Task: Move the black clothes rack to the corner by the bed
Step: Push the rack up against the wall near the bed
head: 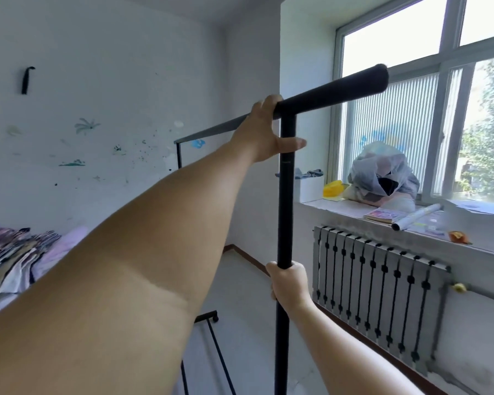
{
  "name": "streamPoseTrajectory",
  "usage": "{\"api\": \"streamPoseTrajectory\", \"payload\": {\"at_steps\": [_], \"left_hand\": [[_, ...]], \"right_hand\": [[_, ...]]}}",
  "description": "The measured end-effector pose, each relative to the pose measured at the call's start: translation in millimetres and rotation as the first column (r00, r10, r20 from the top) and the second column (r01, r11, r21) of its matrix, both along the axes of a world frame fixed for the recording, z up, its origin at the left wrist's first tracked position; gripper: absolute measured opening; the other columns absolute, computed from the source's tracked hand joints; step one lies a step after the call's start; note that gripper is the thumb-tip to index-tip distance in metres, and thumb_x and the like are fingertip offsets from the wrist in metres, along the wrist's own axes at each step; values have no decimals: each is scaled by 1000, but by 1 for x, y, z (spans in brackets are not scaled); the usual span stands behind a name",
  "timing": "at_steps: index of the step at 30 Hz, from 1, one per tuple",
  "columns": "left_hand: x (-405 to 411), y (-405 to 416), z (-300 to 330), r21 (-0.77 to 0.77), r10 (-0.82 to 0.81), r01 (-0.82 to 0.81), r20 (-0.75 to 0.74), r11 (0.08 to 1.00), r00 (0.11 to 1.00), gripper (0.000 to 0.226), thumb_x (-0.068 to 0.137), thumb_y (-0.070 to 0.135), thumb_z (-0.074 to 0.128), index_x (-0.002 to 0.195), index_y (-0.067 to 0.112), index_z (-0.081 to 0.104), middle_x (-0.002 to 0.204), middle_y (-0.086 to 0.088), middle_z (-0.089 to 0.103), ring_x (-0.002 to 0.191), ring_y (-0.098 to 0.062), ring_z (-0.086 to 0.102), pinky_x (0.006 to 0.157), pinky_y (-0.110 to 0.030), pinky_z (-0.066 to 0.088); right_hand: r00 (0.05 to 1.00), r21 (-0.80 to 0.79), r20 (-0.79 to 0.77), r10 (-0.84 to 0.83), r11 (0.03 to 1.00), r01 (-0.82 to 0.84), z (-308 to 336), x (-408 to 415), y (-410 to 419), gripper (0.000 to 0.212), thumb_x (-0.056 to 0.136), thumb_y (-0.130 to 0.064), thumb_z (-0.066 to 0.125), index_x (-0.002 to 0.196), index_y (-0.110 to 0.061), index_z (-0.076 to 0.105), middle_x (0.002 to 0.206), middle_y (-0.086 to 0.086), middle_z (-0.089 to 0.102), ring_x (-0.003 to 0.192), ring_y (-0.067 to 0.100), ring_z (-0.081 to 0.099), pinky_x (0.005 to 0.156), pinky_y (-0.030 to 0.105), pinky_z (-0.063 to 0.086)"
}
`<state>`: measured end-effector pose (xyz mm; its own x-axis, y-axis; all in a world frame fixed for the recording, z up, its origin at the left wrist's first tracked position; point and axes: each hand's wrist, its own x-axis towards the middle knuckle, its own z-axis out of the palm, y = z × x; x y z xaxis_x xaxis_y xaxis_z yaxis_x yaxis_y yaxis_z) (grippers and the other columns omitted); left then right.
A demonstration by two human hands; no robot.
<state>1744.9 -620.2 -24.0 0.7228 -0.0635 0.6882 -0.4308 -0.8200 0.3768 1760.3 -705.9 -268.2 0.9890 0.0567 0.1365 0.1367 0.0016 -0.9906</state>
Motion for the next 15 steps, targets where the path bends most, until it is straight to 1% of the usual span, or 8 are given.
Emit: {"api": "streamPoseTrajectory", "payload": {"at_steps": [1,3,5,7,9,13,15], "left_hand": [[13,-1,0,1,12,-12,-7,1000,1000,82,70,48,72,135,25,29,140,-3,33,114,-17,40,91,-45,52],[38,-5,2,11,49,-49,-12,999,999,83,70,48,72,136,26,28,141,-2,33,118,-17,40,94,-38,47],[59,-4,3,29,73,-72,-27,997,997,83,70,50,71,137,27,27,142,-1,33,123,-18,40,89,-31,38],[81,-2,5,46,92,-90,-39,995,995,82,70,52,71,136,28,27,141,1,34,124,-16,40,86,-30,34],[103,2,4,55,100,-97,-45,994,994,82,69,54,70,135,29,27,140,1,34,125,-16,40,86,-30,34],[136,14,5,78,110,-106,-53,991,993,88,66,58,70,135,26,26,139,-1,33,128,-20,39,100,-39,40],[154,21,4,72,119,-116,-49,991,992,87,66,56,71,135,26,27,139,-2,33,129,-21,39,102,-41,42]], "right_hand": [[1000,2,-4,13,1000,-13,1,13,-1,23,70,-10,49,53,-17,36,41,-5,34,40,16,30,42,26,29],[999,-5,-6,42,999,-42,1,40,-5,22,70,-10,49,54,-17,37,42,-4,35,42,17,31,42,26,29],[998,-20,2,64,998,-64,2,63,-6,22,72,-10,50,55,-17,38,42,-4,36,41,17,33,41,25,30],[995,-11,10,96,995,-96,2,85,-6,21,72,-10,51,56,-16,38,41,-4,36,39,16,32,38,22,29],[991,-10,9,132,991,-132,1,107,-3,20,72,-11,51,58,-16,37,42,-3,36,38,15,32,36,20,29],[986,-11,9,165,986,-165,0,143,5,21,74,-11,51,58,-15,38,40,-4,36,36,14,32,34,20,29],[984,-20,13,176,984,-176,1,162,13,20,75,-12,51,59,-15,39,42,-3,37,35,14,33,34,19,30]]}}
